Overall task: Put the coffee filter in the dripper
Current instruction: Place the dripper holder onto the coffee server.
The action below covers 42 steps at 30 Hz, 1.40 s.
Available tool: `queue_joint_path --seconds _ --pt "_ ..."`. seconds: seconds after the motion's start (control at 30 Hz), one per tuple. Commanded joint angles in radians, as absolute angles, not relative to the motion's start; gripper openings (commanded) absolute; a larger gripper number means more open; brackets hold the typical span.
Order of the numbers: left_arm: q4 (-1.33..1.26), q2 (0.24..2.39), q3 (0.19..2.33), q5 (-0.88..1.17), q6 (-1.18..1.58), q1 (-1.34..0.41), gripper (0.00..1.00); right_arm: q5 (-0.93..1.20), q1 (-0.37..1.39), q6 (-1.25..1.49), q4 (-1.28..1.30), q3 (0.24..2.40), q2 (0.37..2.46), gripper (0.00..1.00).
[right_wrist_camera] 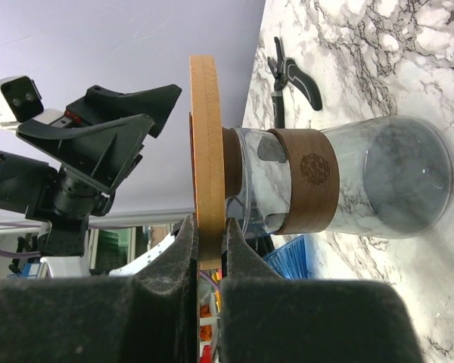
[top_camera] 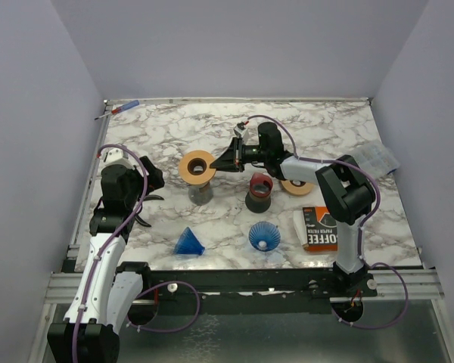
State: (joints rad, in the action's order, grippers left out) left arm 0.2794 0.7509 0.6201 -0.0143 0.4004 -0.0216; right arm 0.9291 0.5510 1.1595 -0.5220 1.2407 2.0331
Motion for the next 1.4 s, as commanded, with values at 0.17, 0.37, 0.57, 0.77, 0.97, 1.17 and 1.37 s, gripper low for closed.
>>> queue_joint_path --seconds 0.17,0.37,0.57,0.77,0.97,1.17,1.37 --pt "0.290 0.751 0.609 -0.035 0.388 -0.020 0.99 0.880 0.561 1.024 -0.321 1.261 2.065 0.08" --pt "0.291 0.753 0.609 -0.035 0.388 -0.020 0.99 0.895 0.564 1.028 -0.344 1.251 2.065 0.22" --pt "0.291 0.758 0.609 -0.032 0.388 -0.020 0.99 0.899 0.568 1.035 -0.361 1.242 2.045 0.28" --pt "0.291 0.765 0.609 -0.030 0.391 -0.020 0.99 0.909 0.569 1.058 -0.397 1.225 2.018 0.26" --pt "0.291 0.769 0.609 -0.028 0.390 -0.020 0.99 0.895 0.569 1.034 -0.388 1.200 1.979 0.41" --pt "0.291 0.762 0.610 -0.020 0.388 -0.020 0.99 0.780 0.567 0.925 -0.305 1.166 1.864 0.76" --pt "0.292 0.761 0.614 -0.002 0.383 -0.020 0.99 0.663 0.568 0.806 -0.166 1.180 1.749 0.94"
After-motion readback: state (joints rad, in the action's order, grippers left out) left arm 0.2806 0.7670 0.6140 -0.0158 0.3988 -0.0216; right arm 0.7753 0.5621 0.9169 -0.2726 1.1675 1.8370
